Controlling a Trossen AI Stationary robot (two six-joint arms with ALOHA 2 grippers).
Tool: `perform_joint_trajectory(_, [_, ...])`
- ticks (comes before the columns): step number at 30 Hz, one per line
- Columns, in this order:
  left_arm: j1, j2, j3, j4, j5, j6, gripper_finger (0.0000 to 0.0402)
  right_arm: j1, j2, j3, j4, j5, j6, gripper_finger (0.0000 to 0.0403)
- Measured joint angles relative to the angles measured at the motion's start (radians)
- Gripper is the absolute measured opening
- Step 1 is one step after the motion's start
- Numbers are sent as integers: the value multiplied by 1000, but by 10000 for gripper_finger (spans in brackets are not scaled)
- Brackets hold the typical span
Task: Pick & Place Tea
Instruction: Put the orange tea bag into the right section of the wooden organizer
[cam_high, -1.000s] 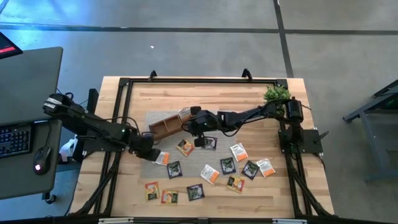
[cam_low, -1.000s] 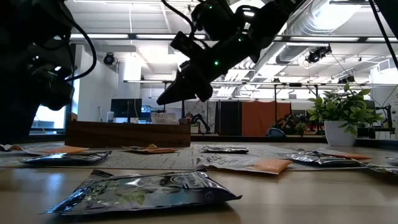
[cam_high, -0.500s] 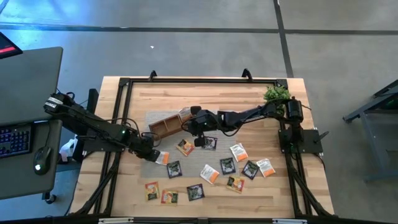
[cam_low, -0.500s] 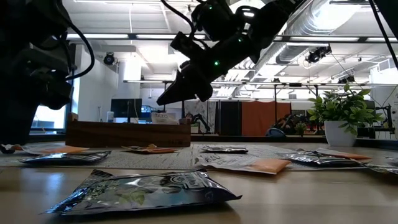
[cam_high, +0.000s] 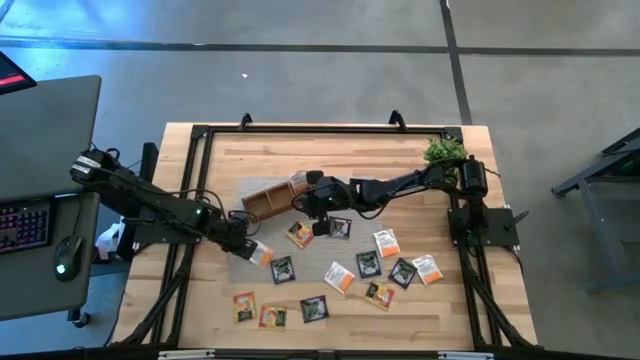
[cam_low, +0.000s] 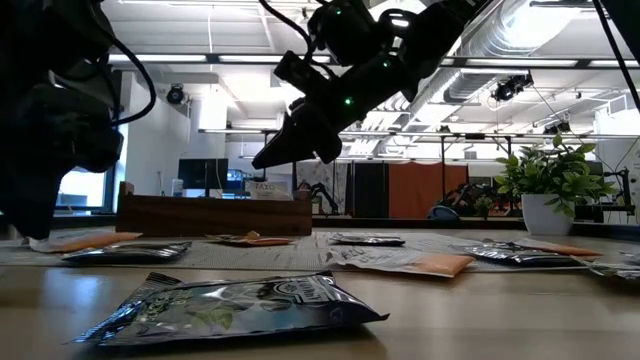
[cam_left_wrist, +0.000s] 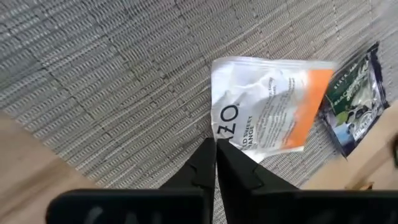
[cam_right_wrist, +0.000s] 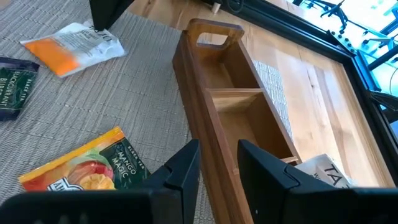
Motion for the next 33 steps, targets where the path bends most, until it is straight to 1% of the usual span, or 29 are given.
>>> perform_joint_trajectory(8, [0, 0, 61, 2, -5, 87, 1, 0, 0, 0, 0, 0, 0, 106])
perform_joint_trajectory(10, [0, 0, 67, -1, -20, 100, 1, 0, 0, 0, 0, -2, 0, 106])
perform_joint_trajectory(12, [0, 0, 75, -12, -38, 114, 1, 0, 0, 0, 0, -32, 16, 106])
perform_joint_trajectory(16, [0, -1, 79, -19, -72, 142, 1, -4, 0, 0, 14, -230, 194, 106])
perform_joint_trajectory(18, [0, -1, 79, -18, -88, 165, 0, -5, -1, 0, 23, -293, 283, 106])
perform_joint_trajectory(22, [0, -1, 79, -3, -177, 266, 0, -1, 20, 0, 100, -310, 418, 106])
perform_joint_trajectory(24, [0, -1, 79, 6, -239, 299, 0, 0, 47, 0, 163, -312, 498, 106])
perform_joint_trajectory(26, [0, -1, 79, 21, -278, 324, 0, 0, 74, 2, 199, -321, 568, 106])
perform_joint_trajectory(33, [0, -1, 80, 69, -390, 389, 0, -5, 161, 71, 214, -348, 698, 106])
